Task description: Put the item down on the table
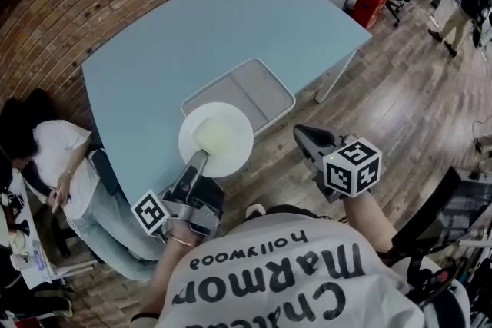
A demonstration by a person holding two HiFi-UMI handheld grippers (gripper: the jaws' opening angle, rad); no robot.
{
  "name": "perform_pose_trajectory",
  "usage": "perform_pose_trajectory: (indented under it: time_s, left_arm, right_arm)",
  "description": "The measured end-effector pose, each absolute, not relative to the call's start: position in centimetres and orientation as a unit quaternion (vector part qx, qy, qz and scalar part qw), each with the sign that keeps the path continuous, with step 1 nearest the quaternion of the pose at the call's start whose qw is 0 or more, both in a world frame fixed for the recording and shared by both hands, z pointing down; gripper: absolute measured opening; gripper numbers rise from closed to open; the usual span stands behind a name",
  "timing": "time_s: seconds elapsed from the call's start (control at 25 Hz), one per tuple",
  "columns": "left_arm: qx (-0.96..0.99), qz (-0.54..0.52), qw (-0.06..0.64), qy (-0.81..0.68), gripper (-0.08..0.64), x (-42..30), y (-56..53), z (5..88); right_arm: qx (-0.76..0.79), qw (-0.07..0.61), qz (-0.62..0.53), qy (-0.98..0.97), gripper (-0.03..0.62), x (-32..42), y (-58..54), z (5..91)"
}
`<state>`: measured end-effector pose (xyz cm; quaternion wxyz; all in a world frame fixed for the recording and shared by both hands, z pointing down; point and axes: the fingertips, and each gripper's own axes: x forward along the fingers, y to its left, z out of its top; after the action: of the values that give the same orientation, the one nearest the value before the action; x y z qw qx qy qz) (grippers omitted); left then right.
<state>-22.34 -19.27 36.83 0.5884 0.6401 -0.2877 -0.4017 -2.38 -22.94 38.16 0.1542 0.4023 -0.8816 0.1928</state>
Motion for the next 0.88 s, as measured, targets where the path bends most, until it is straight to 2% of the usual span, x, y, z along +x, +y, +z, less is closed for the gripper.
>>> perform_pose_trajectory:
  time_s: [0.44,0.88]
  left_arm:
    - [0.643,-0.378,0.606,-0.277,0.028,-22.6,-22.8,38.0]
    - [0.634,-0.385,0.597,-0.306,0.028,-21.4,-26.5,38.6]
  right_arm:
    - [0.423,0.154,0.197,-0.871,0.011,-2.9,-26.1,38.9]
    - [0.38,0.167,0.192,-0.889,0.011,-3.0,-31.4,39.1]
